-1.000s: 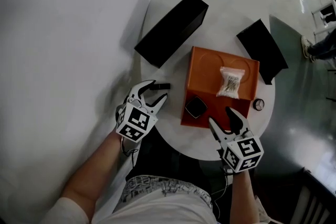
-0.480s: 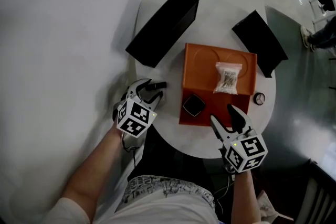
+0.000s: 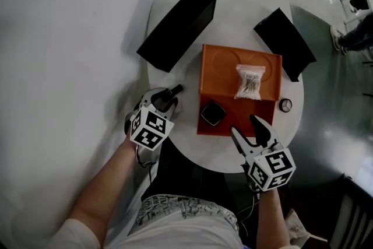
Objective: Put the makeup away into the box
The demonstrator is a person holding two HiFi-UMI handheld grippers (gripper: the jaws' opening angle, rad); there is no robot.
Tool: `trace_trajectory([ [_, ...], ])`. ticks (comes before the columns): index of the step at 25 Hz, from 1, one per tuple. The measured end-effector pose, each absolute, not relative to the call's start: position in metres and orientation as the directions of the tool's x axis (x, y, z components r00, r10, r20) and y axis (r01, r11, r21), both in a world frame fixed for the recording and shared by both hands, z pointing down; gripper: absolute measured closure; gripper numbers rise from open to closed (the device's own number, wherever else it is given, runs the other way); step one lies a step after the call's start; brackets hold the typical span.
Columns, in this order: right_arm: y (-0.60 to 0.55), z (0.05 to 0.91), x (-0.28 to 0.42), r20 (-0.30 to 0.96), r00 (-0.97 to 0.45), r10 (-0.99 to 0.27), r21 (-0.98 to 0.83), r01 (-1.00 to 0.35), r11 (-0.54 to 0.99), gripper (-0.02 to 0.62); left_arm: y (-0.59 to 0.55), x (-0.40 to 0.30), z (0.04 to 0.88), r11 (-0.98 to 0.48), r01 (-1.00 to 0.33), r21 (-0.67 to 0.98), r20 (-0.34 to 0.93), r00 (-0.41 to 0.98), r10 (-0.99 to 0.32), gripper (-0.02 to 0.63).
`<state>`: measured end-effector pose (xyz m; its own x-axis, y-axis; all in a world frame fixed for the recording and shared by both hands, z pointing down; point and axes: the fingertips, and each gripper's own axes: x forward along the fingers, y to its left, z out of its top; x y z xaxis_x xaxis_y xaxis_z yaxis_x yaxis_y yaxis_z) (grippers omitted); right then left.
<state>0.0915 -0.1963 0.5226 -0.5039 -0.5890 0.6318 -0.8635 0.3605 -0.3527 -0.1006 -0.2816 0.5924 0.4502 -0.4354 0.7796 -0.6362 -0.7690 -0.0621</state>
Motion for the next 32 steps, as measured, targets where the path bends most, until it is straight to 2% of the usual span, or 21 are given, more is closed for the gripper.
trace_trajectory([
  [4, -0.19, 0.519, 0.094, 0.638, -0.489, -0.595, -0.347, -0.872, 0.345, 0.305, -0.277, -0.098, 0.593, -0.767, -0.638, -0.064, 0.781, 0.447, -0.437, 0.491],
  [17, -0.161, 0.493, 0.105, 0.636, -0.427, -0.643, -0.315, -0.904, 0.289, 0.313, -0.268, -0.091, 0.572, -0.725, -0.688, -0.004, 0.721, 0.501, -0.479, 0.499],
  [24, -0.151, 0.482, 0.125, 0.622, -0.412, -0.666, -0.309, -0.911, 0.274, 0.313, -0.263, -0.081, 0.532, -0.707, -0.707, 0.014, 0.668, 0.533, -0.519, 0.499],
  [32, -0.149, 0.478, 0.154, 0.577, -0.443, -0.686, -0.348, -0.893, 0.284, 0.316, -0.241, -0.017, 0.483, -0.776, -0.63, -0.032, 0.623, 0.594, -0.509, 0.499],
])
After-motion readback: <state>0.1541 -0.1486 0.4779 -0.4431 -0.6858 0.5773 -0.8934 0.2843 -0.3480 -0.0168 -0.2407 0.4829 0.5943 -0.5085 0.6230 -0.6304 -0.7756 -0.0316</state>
